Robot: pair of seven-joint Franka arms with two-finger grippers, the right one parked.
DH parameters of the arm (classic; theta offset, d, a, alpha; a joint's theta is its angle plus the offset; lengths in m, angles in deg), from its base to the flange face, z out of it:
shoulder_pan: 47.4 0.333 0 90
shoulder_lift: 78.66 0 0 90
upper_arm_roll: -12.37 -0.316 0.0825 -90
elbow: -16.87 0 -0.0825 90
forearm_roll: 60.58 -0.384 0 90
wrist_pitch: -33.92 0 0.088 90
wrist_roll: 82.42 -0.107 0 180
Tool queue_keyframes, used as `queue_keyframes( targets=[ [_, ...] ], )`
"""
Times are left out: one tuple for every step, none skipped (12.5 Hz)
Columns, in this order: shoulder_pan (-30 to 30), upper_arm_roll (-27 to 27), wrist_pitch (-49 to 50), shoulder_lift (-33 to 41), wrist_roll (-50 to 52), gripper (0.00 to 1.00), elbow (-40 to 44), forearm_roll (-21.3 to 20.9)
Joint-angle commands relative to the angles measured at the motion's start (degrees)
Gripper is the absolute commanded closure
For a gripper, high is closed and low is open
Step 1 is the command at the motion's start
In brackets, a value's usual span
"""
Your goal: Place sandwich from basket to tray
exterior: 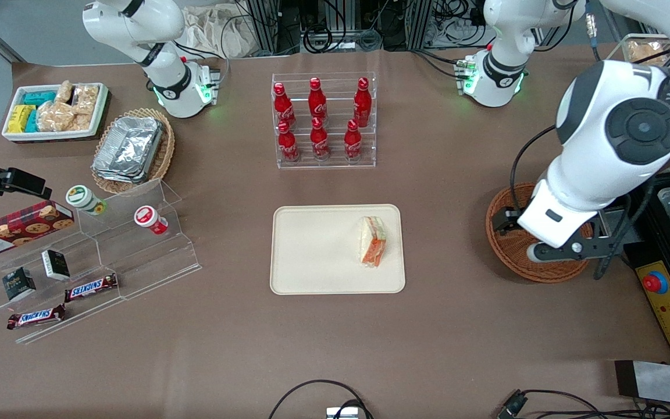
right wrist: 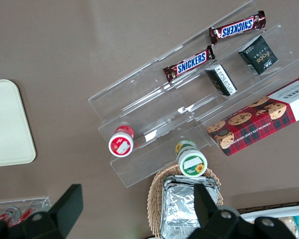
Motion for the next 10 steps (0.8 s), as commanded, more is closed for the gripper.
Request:
queue_keyframes(
  targets=[
    [-0.21, -3.52, 1.55, 5.06, -6.09, 0.0, -3.96, 1.79],
    [-0.21, -4.57, 2.43, 6.37, -8.29, 0.0, -4.75, 1.79],
    [-0.64, -6.32, 3.22, 7.87, -10.57, 0.0, -5.8, 1.87],
    [-3.08, -9.73, 3.84, 9.53, -13.03, 0.0, -6.77, 2.4],
    [-4.76, -13.34, 4.11, 11.03, -15.23, 0.0, -7.91, 3.45],
    [-4.86, -14.24, 4.28, 12.44, -17.34, 0.0, -8.79, 3.8],
    [-4.6, -14.34, 5.07, 13.41, -18.75, 0.0, -9.06, 3.72],
    [-4.51, -15.21, 6.29, 14.29, -19.99, 0.0, -9.06, 3.72],
    [-4.51, -15.83, 7.0, 15.43, -20.96, 0.0, -9.32, 3.72],
    [-4.51, -15.92, 7.18, 16.66, -21.49, 0.0, -10.02, 3.63]
  ],
)
